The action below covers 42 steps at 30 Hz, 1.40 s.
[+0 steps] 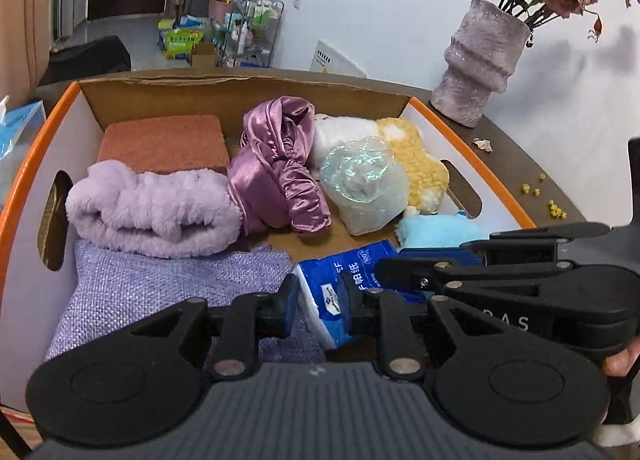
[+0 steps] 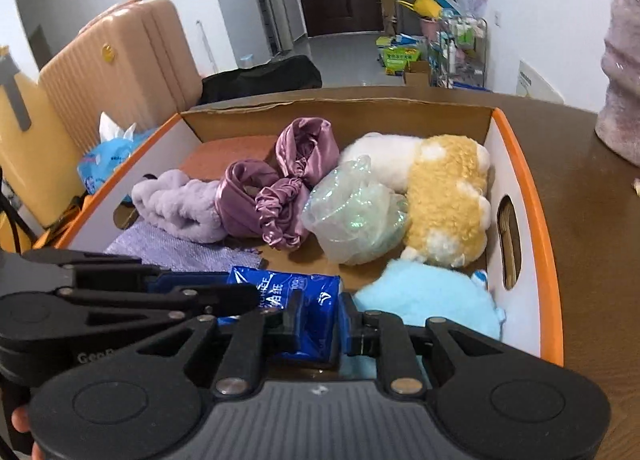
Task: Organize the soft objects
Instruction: 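Carry the blue tissue pack into the box and open the right gripper, then withdraw both grippers from the box toward the snack packet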
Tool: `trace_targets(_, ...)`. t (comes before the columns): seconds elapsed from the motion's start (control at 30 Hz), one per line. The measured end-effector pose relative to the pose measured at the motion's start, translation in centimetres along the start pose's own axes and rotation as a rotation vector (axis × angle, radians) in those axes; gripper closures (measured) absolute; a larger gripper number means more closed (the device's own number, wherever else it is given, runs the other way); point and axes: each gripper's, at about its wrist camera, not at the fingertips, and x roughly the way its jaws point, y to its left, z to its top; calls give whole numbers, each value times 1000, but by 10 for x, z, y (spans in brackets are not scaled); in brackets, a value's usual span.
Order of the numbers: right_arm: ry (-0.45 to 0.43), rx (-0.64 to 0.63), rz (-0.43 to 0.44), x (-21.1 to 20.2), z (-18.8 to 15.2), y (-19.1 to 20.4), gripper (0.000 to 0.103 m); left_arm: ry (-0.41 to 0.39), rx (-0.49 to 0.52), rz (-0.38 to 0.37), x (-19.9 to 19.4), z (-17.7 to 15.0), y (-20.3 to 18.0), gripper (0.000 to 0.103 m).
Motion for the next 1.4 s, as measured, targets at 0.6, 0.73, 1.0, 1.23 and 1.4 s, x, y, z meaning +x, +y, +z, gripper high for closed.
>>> trace_targets(0.6,-342,-27,-44,-196,-17,11,44,-456,131,276,-201,-16,-46,20)
trace_targets(0.73,-519,-175,-121,-234,-47,33,7,-556,177,347,-237,-38,-61,10)
trace_targets(1.0,-602,-170,-120,-275,-53,53,5,-606,185,350,-273,-57,-85,5)
trace_targets(1.23,-650,-127,-127,-283,-131,65,5,-596,147,358,-297,-165,-94,0)
trace_targets(1.4,-638,-117,-82,-284,-239,77,5,-516,115,327,-303,-259,-93,0)
